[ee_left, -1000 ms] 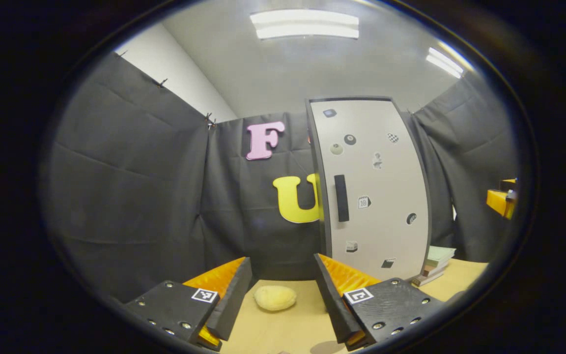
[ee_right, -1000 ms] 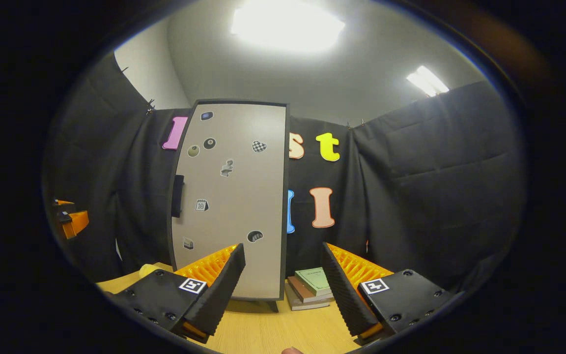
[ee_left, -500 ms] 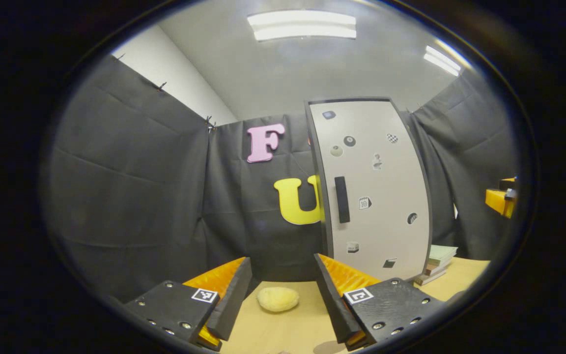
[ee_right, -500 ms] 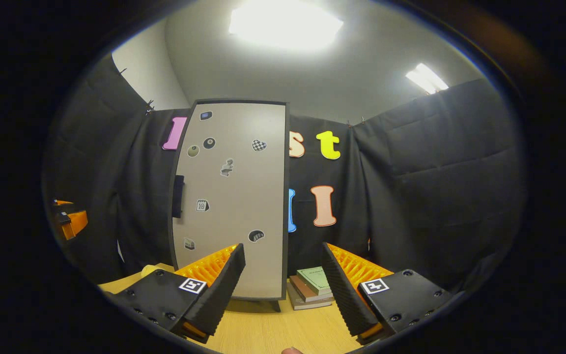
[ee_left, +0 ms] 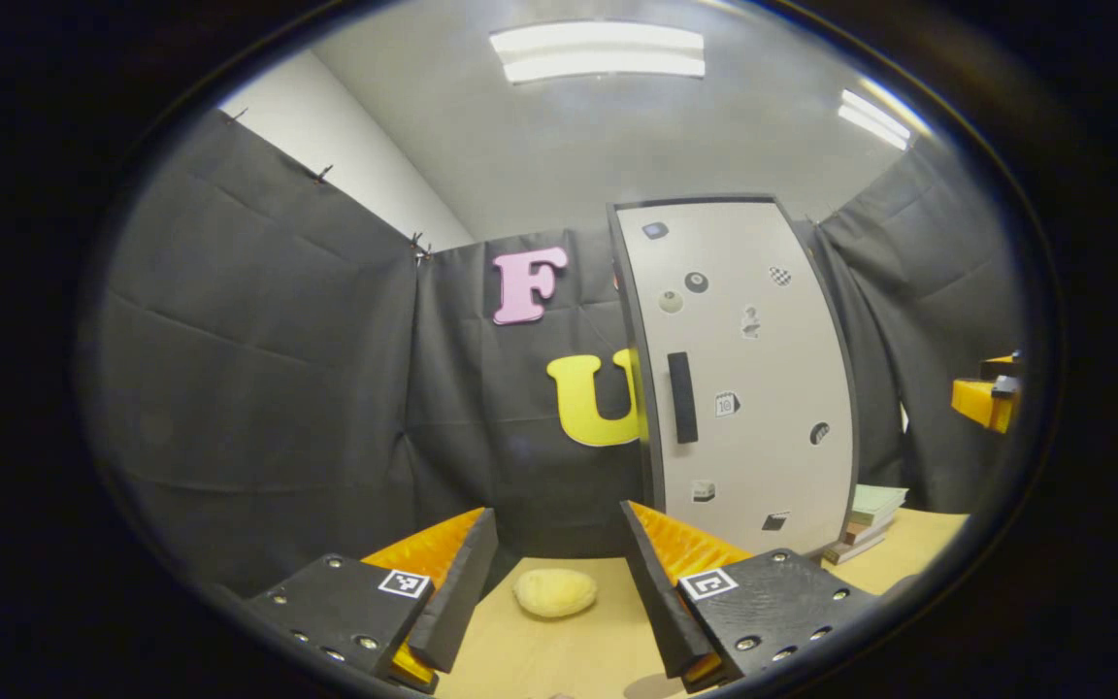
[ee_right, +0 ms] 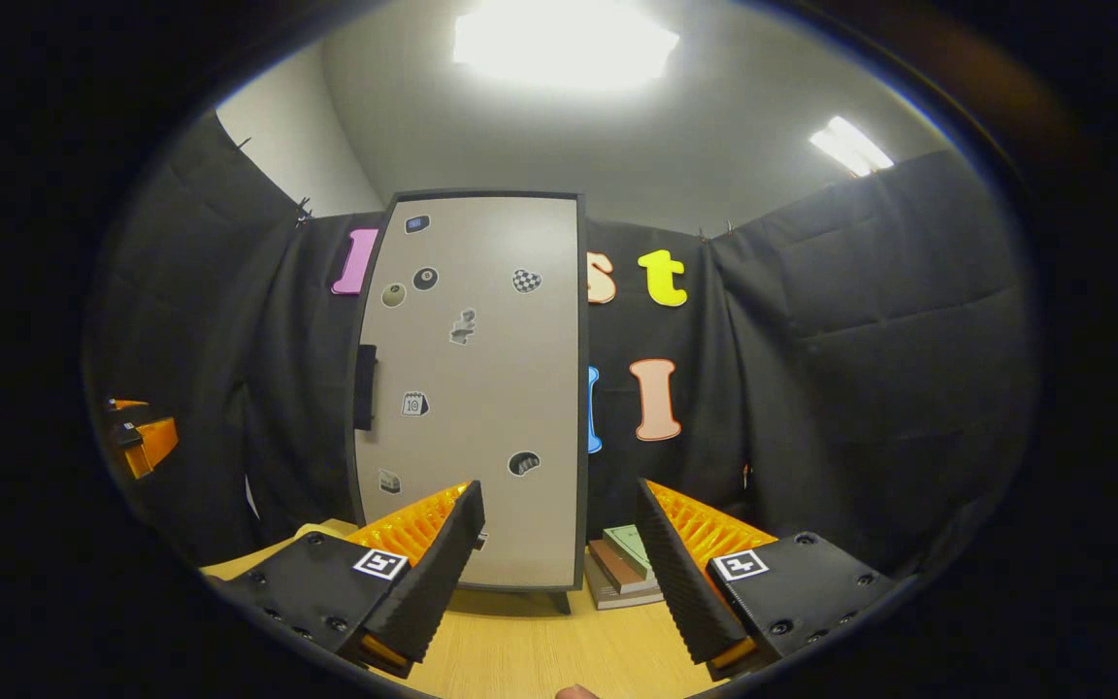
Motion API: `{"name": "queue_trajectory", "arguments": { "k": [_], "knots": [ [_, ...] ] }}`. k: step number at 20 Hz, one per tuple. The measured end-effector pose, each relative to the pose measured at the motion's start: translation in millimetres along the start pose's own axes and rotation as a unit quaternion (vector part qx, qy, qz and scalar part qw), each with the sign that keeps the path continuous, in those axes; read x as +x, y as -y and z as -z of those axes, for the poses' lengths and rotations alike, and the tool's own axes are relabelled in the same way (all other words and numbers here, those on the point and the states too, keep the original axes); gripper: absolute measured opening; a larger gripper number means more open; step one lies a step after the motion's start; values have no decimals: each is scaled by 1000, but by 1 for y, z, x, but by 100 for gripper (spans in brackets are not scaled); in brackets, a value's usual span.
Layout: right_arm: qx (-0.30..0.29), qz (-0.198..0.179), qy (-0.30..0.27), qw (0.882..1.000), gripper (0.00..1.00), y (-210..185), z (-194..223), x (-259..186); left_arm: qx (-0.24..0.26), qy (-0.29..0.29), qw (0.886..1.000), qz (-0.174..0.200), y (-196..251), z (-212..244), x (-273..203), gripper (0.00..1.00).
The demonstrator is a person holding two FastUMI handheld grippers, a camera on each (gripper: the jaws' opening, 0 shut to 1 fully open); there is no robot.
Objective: Open the cabinet door with the right hand, grasp the bottle in the cabinet with the left hand and place it on the coaster, then close the cabinet door with the right hand.
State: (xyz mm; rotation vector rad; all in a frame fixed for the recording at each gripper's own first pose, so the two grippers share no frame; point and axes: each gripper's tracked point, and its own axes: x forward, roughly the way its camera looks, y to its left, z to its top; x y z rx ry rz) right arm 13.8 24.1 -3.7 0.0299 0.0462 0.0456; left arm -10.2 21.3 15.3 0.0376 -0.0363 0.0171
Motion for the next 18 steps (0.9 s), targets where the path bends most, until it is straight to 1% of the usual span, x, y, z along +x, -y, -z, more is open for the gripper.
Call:
{"name": "queue_trajectory", "arguments": {
  "k": [1, 2, 6, 8, 9, 10, 15, 18],
  "knots": [
    [0, -2, 1, 1000, 98, -3, -1, 4, 2, 0, 1000, -1, -1, 1, 0, 75],
    [-1, -4, 1, 1000, 98, -5, -2, 5, 4, -1, 1000, -3, -3, 2, 1, 78],
    [2, -18, 8, 1000, 97, -21, -11, 22, 4, -6, 1000, -11, -14, 6, -5, 78],
    [3, -26, 10, 1000, 98, -33, -16, 30, 3, -10, 1000, -15, -18, 10, -5, 78],
    [4, -33, 10, 999, 98, -39, -17, 37, 3, -12, 1000, -17, -20, 11, -5, 78],
    [5, -39, 10, 999, 97, -47, -20, 41, 4, -13, 1000, -20, -23, 13, -7, 75],
    [9, -69, 10, 998, 97, -86, -28, 66, 11, -15, 999, -33, -39, 16, -15, 75],
    [11, -85, 10, 996, 98, -111, -33, 80, 12, -16, 999, -45, -55, 18, -20, 78]
  ]
}}
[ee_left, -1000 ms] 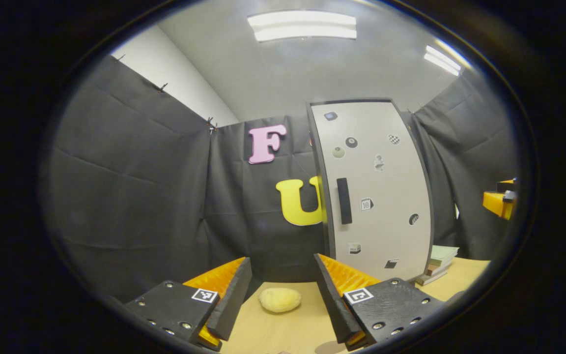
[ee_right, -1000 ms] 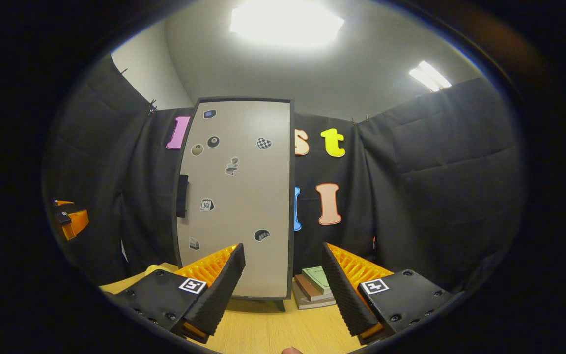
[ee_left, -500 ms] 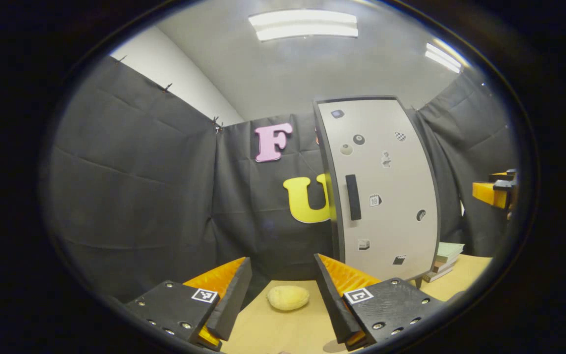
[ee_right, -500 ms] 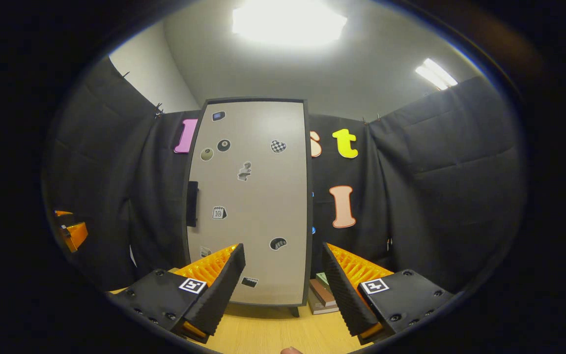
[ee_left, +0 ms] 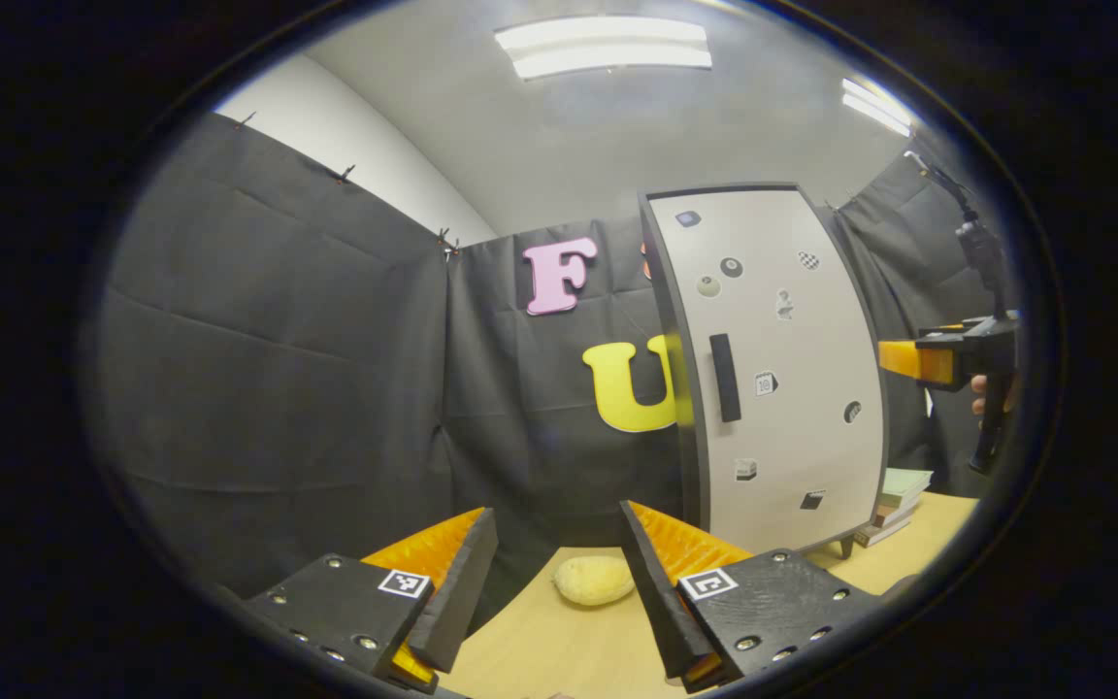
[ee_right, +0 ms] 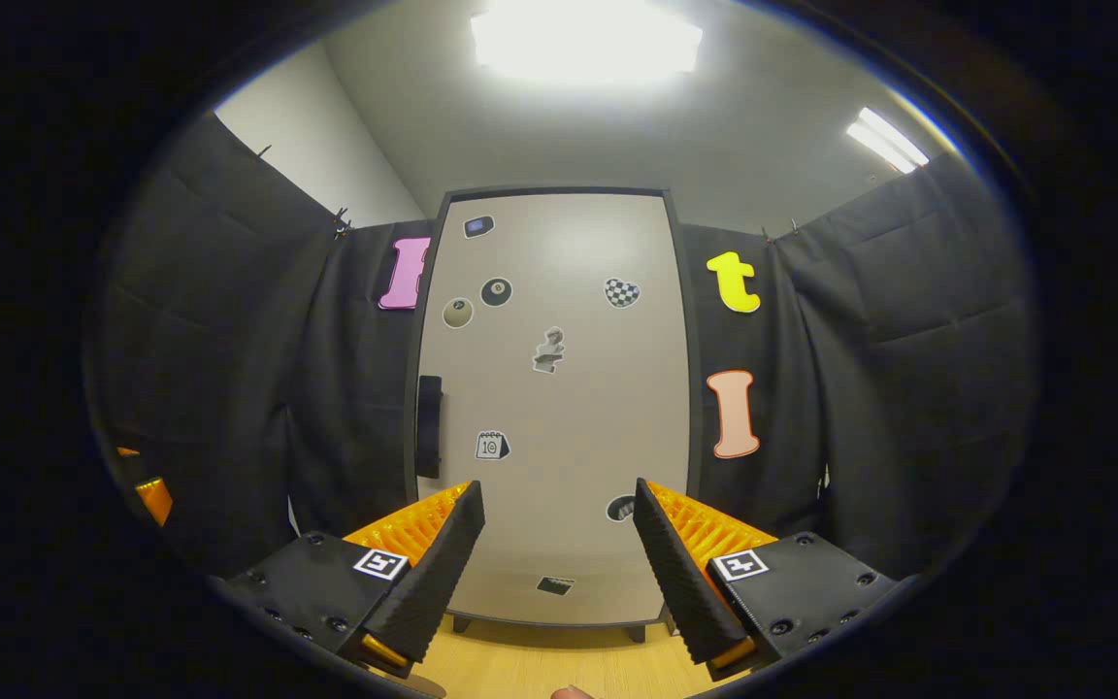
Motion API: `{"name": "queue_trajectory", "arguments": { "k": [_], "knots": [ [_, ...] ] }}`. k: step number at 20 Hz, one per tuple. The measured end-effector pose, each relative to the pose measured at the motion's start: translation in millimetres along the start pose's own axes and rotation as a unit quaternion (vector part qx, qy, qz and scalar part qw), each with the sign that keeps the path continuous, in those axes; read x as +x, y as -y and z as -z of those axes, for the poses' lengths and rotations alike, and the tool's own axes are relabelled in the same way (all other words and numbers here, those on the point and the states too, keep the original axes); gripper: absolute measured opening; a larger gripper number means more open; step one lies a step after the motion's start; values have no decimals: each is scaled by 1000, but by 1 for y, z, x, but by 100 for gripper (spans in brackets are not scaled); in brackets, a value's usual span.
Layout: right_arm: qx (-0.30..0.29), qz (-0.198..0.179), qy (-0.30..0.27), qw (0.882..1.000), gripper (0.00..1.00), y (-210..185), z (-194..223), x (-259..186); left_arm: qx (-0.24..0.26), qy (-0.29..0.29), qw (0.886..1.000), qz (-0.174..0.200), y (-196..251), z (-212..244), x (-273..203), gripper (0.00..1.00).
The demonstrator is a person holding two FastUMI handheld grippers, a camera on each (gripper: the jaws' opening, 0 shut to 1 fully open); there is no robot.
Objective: Open the cabinet door with the right hand, grasp the bottle in the cabinet with the left hand and place it on the coaster, then close the cabinet door with the right hand.
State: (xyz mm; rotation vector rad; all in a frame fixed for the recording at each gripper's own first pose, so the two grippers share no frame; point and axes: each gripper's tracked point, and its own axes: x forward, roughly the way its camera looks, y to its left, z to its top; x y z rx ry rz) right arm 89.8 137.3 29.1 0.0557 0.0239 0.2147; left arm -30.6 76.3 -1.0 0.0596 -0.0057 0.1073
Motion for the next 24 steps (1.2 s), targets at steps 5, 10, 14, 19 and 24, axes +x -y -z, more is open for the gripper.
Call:
{"name": "queue_trajectory", "arguments": {
  "k": [5, 10, 14, 19, 24],
  "knots": [
    [25, -30, -3, 999, 97, -40, -5, 32, 0, -8, 1000, -24, -30, 11, -3, 75],
    [31, -41, -6, 999, 98, -67, -12, 65, -1, -17, 998, -53, -59, 23, -6, 75],
    [29, -52, -11, 998, 98, -88, -15, 97, 1, -27, 997, -73, -84, 33, -10, 76],
    [29, -66, -32, 997, 97, -114, -6, 133, 7, -37, 995, -96, -107, 40, -7, 75],
    [36, -69, -60, 995, 98, -132, 8, 168, 10, -45, 992, -117, -117, 51, -4, 78]
  ]
}}
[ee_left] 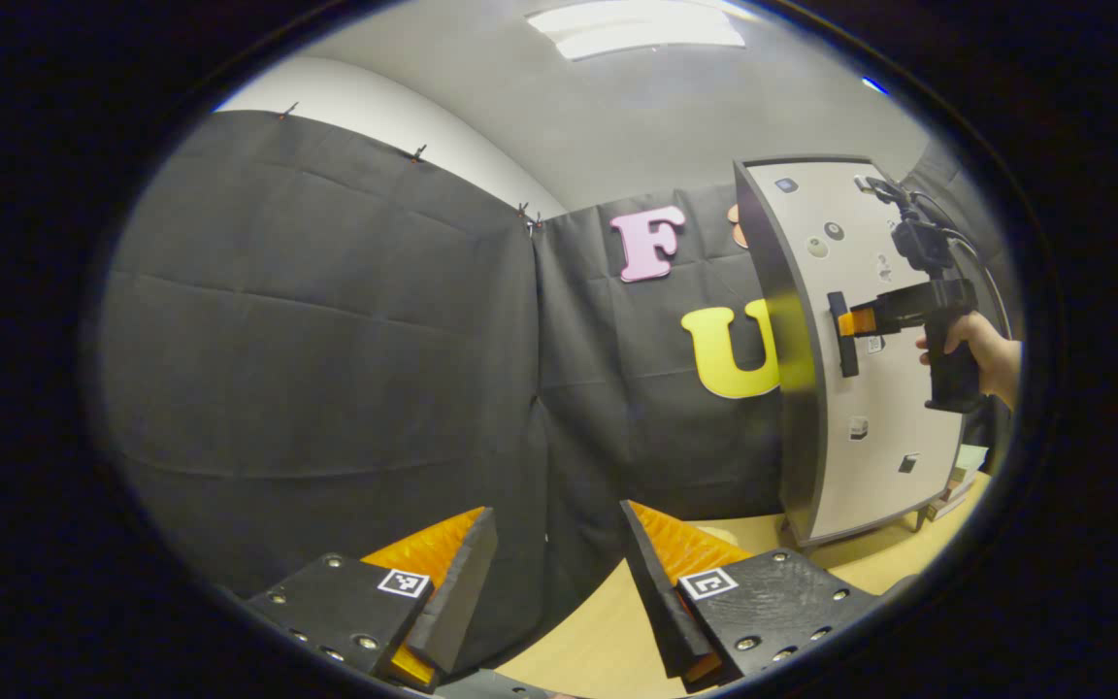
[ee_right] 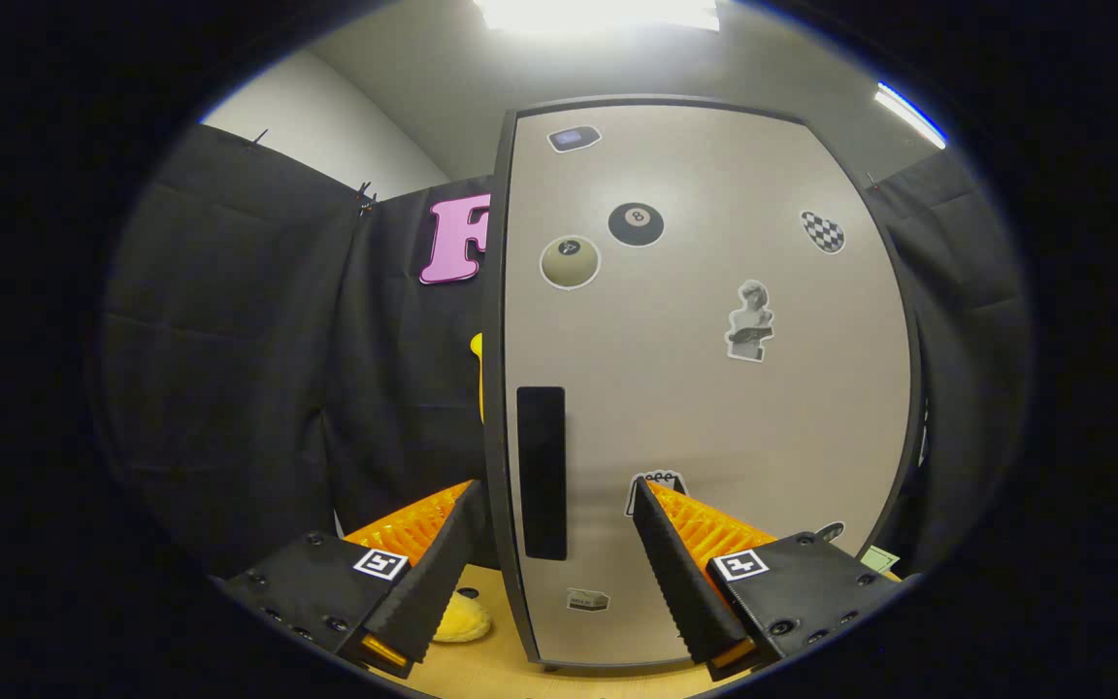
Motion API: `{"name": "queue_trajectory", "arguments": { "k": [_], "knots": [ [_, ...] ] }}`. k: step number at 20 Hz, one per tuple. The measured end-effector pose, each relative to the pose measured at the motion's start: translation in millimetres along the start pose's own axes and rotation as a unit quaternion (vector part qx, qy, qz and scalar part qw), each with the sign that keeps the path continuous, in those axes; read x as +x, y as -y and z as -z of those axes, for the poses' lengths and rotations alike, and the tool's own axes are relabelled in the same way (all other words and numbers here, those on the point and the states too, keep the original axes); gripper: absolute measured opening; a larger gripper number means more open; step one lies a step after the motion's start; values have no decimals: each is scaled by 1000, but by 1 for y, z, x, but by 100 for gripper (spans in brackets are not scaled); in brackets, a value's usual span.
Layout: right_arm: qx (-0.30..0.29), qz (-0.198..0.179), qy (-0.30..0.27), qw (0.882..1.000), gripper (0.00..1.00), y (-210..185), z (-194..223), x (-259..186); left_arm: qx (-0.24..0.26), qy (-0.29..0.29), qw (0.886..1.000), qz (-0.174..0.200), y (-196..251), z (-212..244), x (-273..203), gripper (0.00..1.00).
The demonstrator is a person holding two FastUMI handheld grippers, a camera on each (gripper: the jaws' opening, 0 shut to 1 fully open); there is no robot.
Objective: Open the cabinet door with the right hand, grasp the bottle in the cabinet with the left hand and place it on the coaster, then close the cabinet door with the right hand.
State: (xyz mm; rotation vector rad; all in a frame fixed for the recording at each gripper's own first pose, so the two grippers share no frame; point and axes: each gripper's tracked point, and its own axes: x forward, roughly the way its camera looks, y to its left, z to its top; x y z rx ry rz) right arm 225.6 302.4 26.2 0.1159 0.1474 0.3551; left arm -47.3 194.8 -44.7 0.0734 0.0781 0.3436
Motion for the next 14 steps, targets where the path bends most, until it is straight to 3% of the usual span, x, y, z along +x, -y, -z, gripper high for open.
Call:
{"name": "queue_trajectory", "arguments": {
  "k": [3, 6, 7, 8, 11, 12, 14],
  "knots": [
    [6, 3, -7, 1000, 99, -5, 1, 17, -2, -7, 1000, -11, -5, 7, 2, 78],
    [0, 13, -15, 1000, 88, -6, 3, 31, -6, -13, 1000, -20, -20, 13, 6, 75],
    [-3, 15, -20, 1000, 78, -7, 4, 36, -7, -15, 1000, -23, -24, 14, 5, 75],
    [-6, 17, -29, 999, 75, -7, 7, 40, -8, -16, 1000, -25, -26, 15, 5, 75],
    [-10, 12, -56, 998, 73, -12, 18, 47, -11, -17, 999, -28, -30, 17, 2, 75],
    [-13, 12, -64, 998, 68, -12, 21, 49, -10, -16, 999, -29, -31, 17, 2, 75],
    [-17, 27, -72, 997, 73, -9, 26, 56, -8, -13, 999, -30, -33, 14, 1, 75]
  ]
}}
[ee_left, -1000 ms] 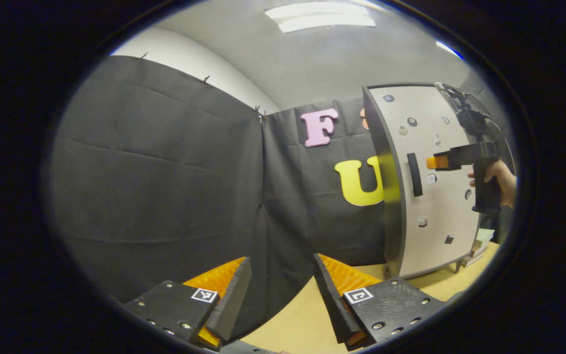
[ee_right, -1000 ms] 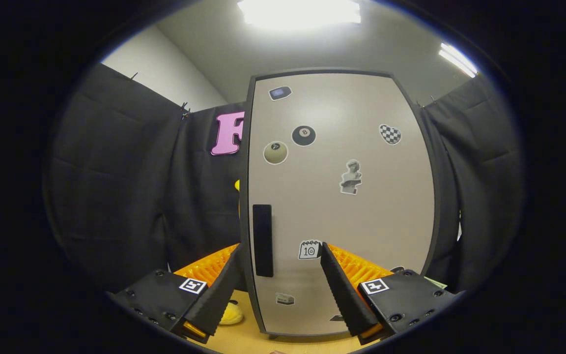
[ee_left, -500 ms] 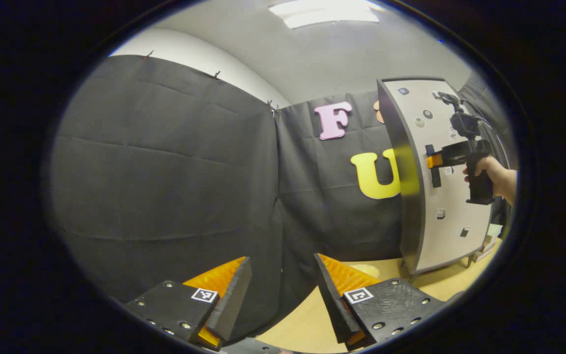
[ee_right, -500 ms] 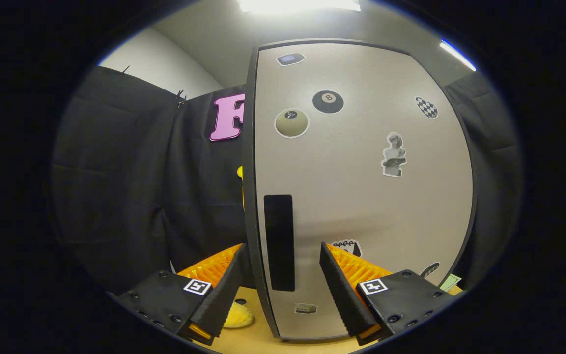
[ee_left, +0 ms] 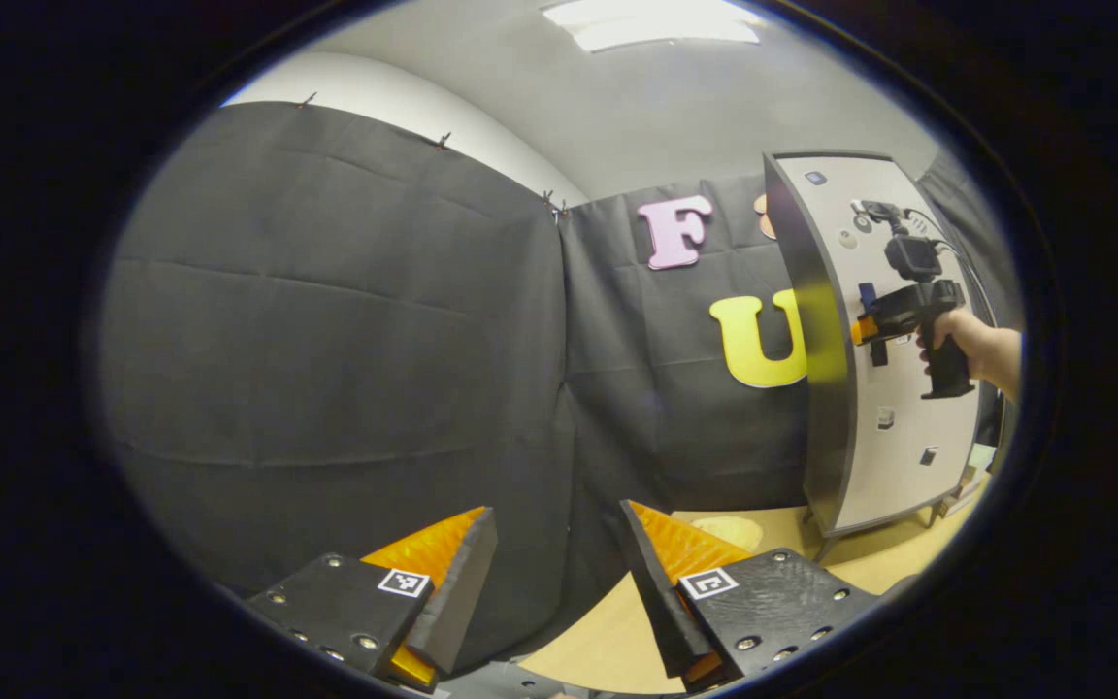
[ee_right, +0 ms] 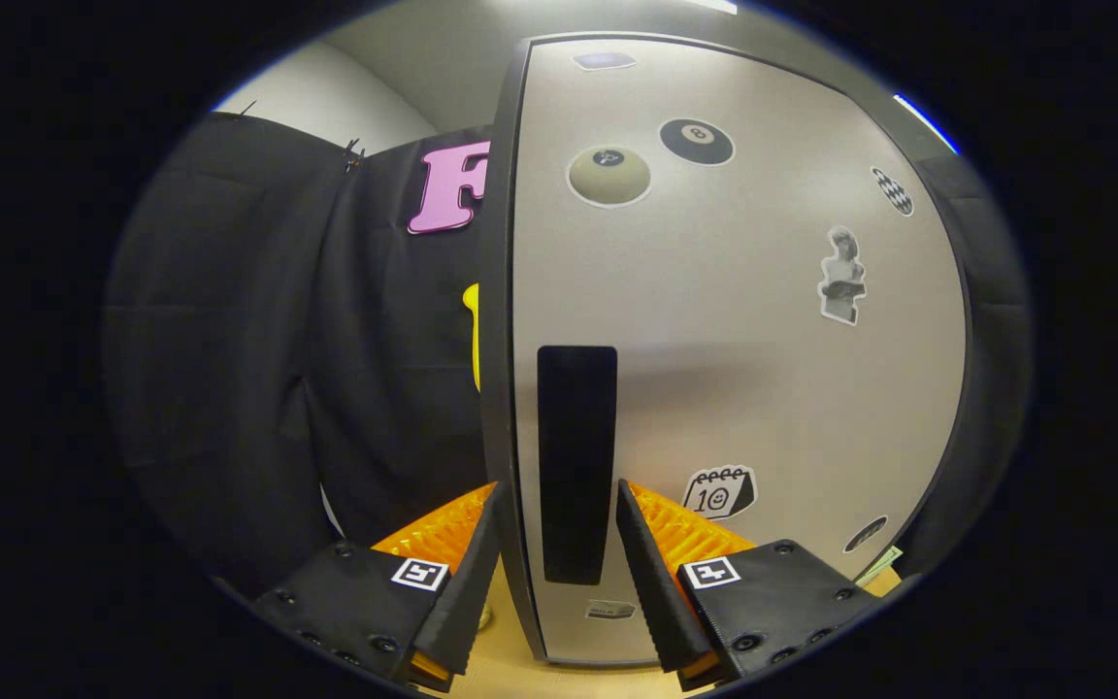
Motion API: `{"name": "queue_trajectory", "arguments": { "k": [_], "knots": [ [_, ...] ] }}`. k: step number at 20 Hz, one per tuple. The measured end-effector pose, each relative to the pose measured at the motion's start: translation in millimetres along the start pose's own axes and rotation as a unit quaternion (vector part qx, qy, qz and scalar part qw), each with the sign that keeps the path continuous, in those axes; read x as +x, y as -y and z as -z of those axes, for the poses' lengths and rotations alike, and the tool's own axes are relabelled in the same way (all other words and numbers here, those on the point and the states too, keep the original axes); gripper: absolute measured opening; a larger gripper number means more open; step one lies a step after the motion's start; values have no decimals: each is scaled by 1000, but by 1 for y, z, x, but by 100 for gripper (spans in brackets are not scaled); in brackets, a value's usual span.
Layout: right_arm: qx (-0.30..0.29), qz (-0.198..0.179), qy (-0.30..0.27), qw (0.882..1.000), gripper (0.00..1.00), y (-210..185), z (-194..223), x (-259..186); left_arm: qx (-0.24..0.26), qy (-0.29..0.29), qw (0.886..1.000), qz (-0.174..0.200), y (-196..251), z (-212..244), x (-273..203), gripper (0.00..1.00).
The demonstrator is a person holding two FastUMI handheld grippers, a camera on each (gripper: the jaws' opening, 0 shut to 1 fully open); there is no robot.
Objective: Open the cabinet door with the right hand, grasp the bottle in the cabinet with the left hand and place it on the coaster, then close the cabinet door with the right hand.
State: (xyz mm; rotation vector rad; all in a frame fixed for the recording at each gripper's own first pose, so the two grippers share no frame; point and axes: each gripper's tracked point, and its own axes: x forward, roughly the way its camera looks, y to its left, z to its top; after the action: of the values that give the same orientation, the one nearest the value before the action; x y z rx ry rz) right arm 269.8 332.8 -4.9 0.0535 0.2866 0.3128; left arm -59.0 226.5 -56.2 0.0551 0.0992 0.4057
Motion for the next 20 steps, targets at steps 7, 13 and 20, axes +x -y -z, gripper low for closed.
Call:
{"name": "queue_trajectory", "arguments": {
  "k": [7, 13, 20],
  "knots": [
    [6, 5, -5, 1000, 19, 4, 0, -6, 1, 9, 1000, 8, 5, -9, -5, 75],
    [12, -28, -8, 1000, 19, 3, -1, -23, -2, 19, 999, 39, 30, -13, 0, 75],
    [14, -54, -11, 998, 19, 2, -2, -61, -10, 32, 995, 93, 70, -20, 1, 76]
  ]
}}
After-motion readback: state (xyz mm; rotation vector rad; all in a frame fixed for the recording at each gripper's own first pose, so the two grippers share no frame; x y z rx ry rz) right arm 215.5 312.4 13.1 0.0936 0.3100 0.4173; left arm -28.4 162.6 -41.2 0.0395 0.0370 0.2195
